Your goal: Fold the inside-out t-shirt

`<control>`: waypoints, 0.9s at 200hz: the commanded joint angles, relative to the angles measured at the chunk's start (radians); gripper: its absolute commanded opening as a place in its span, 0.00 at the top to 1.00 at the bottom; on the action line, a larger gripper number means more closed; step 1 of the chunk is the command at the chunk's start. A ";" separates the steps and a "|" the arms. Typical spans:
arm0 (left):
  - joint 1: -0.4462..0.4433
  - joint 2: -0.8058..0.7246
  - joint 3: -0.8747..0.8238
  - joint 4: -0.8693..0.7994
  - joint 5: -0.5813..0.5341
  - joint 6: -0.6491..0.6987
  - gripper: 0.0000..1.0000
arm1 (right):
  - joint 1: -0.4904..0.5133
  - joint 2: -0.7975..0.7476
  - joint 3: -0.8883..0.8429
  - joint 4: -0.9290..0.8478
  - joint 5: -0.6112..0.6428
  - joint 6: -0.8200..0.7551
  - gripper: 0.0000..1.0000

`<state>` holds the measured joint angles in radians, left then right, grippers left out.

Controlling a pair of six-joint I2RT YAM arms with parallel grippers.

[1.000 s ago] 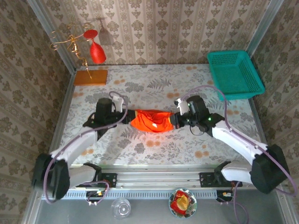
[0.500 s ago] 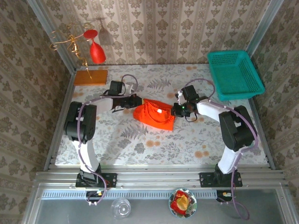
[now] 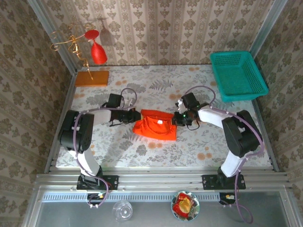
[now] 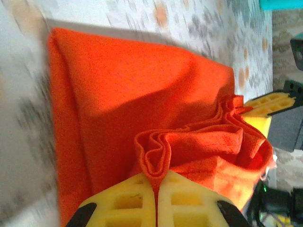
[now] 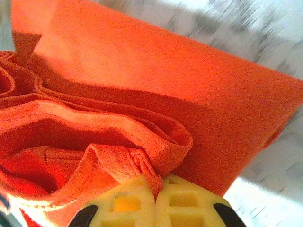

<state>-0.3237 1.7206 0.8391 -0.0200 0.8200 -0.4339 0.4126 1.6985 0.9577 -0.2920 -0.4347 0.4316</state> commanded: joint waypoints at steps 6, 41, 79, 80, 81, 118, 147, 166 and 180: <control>-0.079 -0.204 -0.123 -0.017 -0.010 -0.039 1.00 | 0.091 -0.156 -0.061 -0.100 -0.014 0.029 1.00; -0.181 -0.464 -0.157 -0.171 -0.053 -0.035 1.00 | 0.189 -0.359 -0.085 -0.176 0.004 0.076 1.00; -0.184 -0.650 -0.093 -0.325 -0.062 -0.011 1.00 | 0.224 -0.479 -0.042 -0.240 -0.010 0.090 1.00; -0.184 -0.653 -0.089 -0.330 -0.062 -0.009 1.00 | 0.224 -0.480 -0.041 -0.252 -0.011 0.090 1.00; -0.184 -0.656 -0.086 -0.334 -0.062 -0.009 1.00 | 0.224 -0.487 -0.039 -0.259 -0.012 0.090 1.00; -0.182 -0.704 -0.007 -0.373 -0.054 0.001 1.00 | 0.226 -0.539 0.016 -0.324 -0.004 0.072 1.00; -0.181 -0.635 0.040 -0.373 -0.073 0.026 1.00 | 0.209 -0.533 0.019 -0.312 0.041 0.068 1.00; -0.160 -0.548 0.051 -0.343 -0.089 0.036 1.00 | 0.166 -0.488 0.001 -0.272 0.047 0.087 1.00; -0.140 -0.473 0.045 -0.287 -0.056 0.030 1.00 | 0.132 -0.453 -0.019 -0.221 0.038 0.105 1.00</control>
<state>-0.4961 1.1454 0.8730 -0.3580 0.7547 -0.4309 0.5961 1.1946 0.9554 -0.5636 -0.4160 0.5053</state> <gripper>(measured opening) 0.072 0.065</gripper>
